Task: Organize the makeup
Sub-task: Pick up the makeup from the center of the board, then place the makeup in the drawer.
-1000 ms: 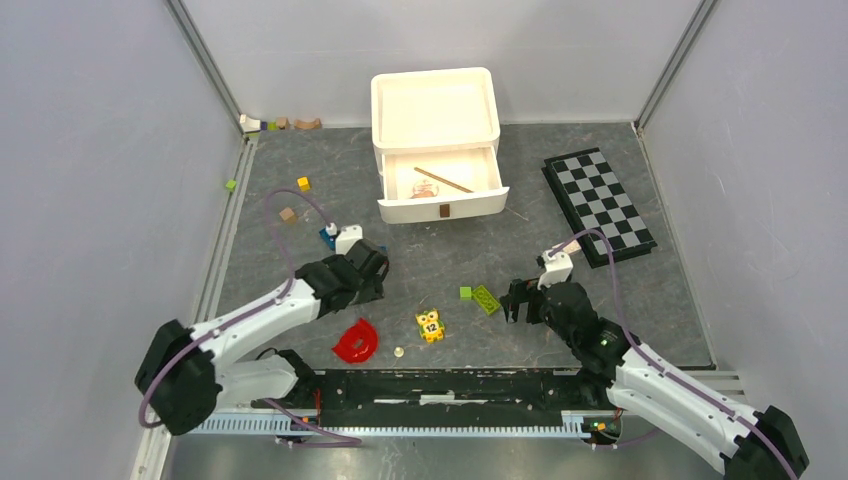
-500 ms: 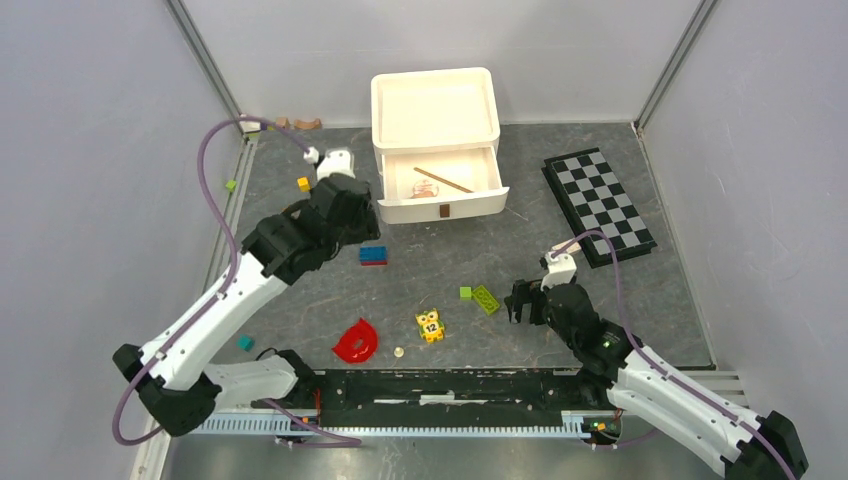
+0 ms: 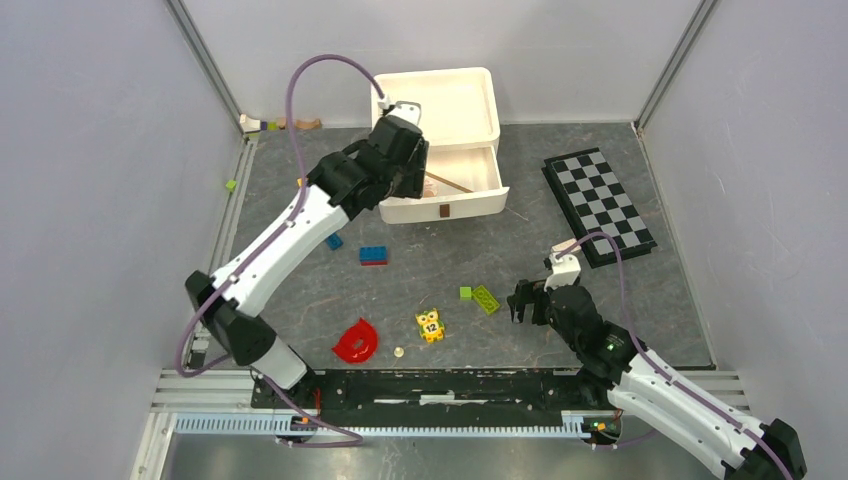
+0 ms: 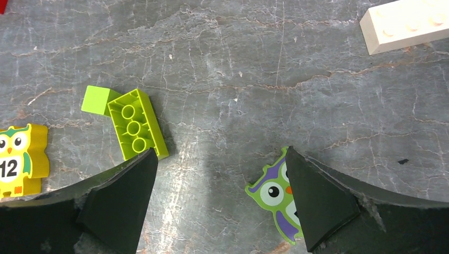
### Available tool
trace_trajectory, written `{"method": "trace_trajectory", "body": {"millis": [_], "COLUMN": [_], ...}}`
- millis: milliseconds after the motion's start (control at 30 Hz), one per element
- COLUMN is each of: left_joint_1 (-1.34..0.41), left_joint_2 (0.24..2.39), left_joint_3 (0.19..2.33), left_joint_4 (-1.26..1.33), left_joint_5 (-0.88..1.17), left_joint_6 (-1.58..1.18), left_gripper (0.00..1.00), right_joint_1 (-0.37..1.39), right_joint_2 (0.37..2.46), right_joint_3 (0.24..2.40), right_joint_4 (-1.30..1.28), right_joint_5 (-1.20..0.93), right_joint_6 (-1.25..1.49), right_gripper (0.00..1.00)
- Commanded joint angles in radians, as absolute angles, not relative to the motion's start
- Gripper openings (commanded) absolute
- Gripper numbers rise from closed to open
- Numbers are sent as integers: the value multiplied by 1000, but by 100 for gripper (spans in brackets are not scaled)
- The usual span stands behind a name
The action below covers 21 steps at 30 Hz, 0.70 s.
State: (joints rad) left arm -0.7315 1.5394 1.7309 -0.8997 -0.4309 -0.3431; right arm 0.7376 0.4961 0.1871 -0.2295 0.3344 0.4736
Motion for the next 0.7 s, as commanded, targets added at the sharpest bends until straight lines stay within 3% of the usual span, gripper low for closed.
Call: {"method": "trace_trajectory", "body": {"millis": [0, 200, 667], "left_joint_1": [-712, -687, -644], "left_joint_2": [1644, 1748, 1822], "left_joint_3": [1846, 1917, 1871], "left_joint_4": [-865, -878, -837], "left_joint_5": [-360, -303, -275], "left_joint_6": [-248, -238, -234], "left_gripper": [56, 56, 56], "right_joint_1": [739, 739, 739], "right_joint_2": [484, 461, 446], "right_joint_3": [206, 200, 189], "right_joint_4": [-242, -257, -271], "right_joint_5": [367, 372, 377], "right_joint_6": [478, 483, 488], "right_gripper": [98, 98, 98]}}
